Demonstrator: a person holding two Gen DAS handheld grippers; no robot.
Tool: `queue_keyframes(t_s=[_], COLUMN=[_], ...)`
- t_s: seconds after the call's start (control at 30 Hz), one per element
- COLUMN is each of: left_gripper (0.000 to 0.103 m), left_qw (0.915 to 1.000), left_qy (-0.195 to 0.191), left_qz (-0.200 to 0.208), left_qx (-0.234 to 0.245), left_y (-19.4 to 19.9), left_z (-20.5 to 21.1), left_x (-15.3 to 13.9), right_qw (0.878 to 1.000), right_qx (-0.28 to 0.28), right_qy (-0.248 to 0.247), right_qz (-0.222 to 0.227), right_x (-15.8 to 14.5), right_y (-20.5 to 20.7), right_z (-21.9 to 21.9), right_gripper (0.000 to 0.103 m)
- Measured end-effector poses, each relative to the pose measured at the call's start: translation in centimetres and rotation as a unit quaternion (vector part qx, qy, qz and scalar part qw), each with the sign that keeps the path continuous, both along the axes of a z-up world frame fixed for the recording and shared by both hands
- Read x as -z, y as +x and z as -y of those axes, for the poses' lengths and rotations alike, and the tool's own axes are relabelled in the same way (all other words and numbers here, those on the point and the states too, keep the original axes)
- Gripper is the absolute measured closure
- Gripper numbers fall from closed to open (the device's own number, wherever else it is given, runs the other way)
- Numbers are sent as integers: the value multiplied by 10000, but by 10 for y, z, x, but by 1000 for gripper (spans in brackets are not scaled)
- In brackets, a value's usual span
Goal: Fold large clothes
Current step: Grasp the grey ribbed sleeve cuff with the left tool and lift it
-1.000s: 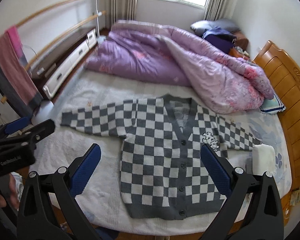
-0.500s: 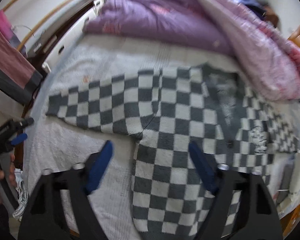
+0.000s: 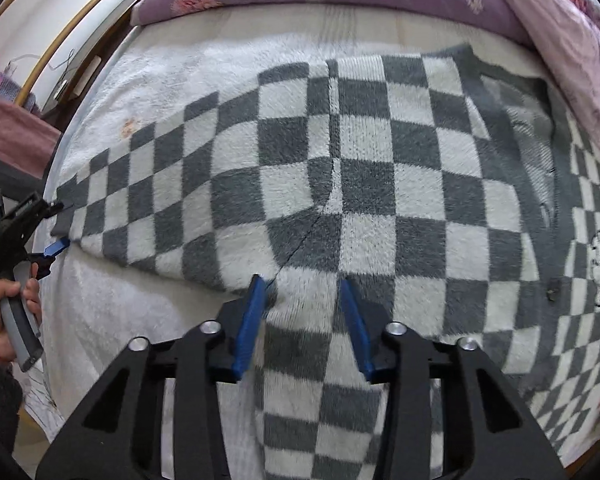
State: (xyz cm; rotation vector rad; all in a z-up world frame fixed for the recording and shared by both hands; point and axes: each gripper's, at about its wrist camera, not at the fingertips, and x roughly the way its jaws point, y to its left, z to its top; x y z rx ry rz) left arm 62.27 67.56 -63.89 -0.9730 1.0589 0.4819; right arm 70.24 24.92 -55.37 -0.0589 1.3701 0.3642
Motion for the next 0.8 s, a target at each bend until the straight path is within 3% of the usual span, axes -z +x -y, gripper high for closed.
queue_keyframes(t_s=[0.03, 0.1, 0.17, 0.3, 0.43, 0.5, 0.67, 0.8], left_gripper=[40, 74, 92, 92, 93, 93, 93, 93], left_qw=[9999, 9997, 9997, 9970, 9885, 9831, 9608, 9368], left_qy=[100, 229, 228, 626, 1173, 1364, 1898, 2217], left_qz=[-77, -130, 7, 377, 728, 949, 1574, 1996], left_qx=[16, 16, -2, 258, 623, 763, 1263, 1828], left_y=[1, 0, -4, -7, -2, 5, 26, 48], left_z=[-3, -9, -17, -15, 5, 21, 94, 185], left_x=[1, 0, -5, -37, -87, -114, -197, -245], right_qw=[9999, 9995, 9984, 9972, 9931, 9934, 9862, 9821], right_qx=[86, 271, 408, 436, 384, 350, 379, 433], right_qy=[61, 143, 351, 458, 381, 406, 877, 1514], right_qz=[10, -24, -174, -399, -1039, -1014, -1353, -1034], right_x=[4, 14, 23, 41, 83, 94, 87, 47], right_y=[5, 14, 24, 37, 43, 45, 55, 60], right_z=[2, 8, 12, 9, -5, -6, 10, 66], right_gripper=[74, 81, 88, 92, 92, 94, 94, 91])
